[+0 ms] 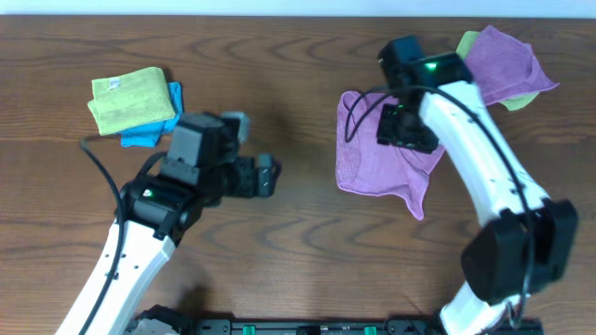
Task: Fold the cloth
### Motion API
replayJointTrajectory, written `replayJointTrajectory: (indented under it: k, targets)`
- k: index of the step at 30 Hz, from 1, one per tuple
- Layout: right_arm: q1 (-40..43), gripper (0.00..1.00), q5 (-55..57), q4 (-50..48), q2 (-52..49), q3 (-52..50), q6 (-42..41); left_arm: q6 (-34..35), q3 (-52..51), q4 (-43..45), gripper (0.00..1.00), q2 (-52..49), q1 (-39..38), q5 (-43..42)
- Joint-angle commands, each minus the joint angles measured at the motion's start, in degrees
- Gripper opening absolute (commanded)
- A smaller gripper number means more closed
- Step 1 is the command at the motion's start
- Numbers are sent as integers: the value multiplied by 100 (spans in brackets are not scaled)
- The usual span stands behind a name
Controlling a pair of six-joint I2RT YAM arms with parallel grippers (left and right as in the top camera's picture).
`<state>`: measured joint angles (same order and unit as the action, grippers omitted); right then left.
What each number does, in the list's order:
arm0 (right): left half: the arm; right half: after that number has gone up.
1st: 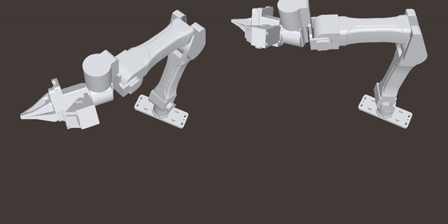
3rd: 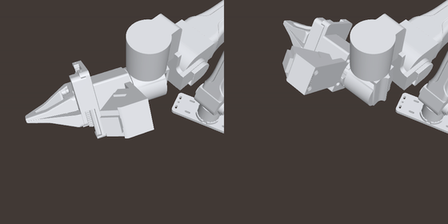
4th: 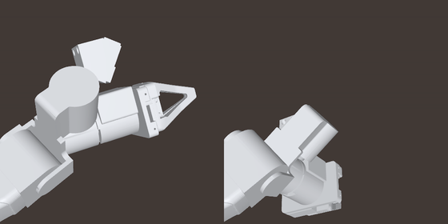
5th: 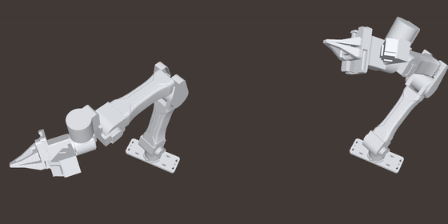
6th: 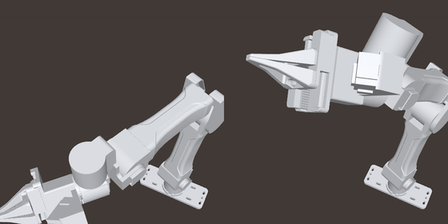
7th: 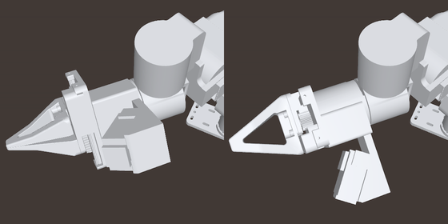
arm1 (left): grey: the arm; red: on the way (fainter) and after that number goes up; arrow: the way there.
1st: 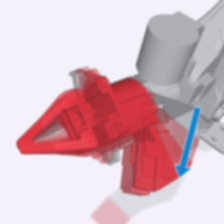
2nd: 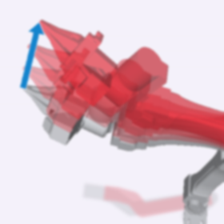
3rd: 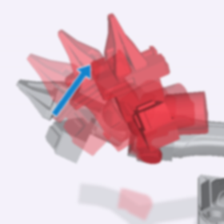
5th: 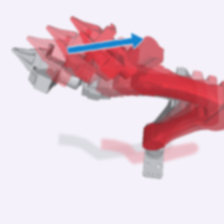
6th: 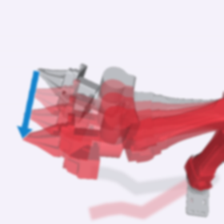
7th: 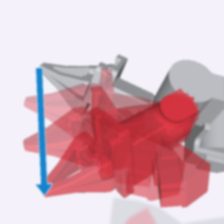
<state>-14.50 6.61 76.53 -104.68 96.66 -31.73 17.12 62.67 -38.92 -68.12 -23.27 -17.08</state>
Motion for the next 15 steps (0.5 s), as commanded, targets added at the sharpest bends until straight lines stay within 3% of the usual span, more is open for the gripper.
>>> replayJointTrajectory:
  k: [1,6,15]
  targets:
    - [374,52,-476,-92,382,7,337,448,603,-109,96,-341,-275,697]
    - [1008,52,-1244,-184,756,9,741,1318,846,-116,96,-1034,-302,245]
    - [1655,54,-1825,-350,1235,7,1305,2039,1248,90,96,-2575,-380,-730]
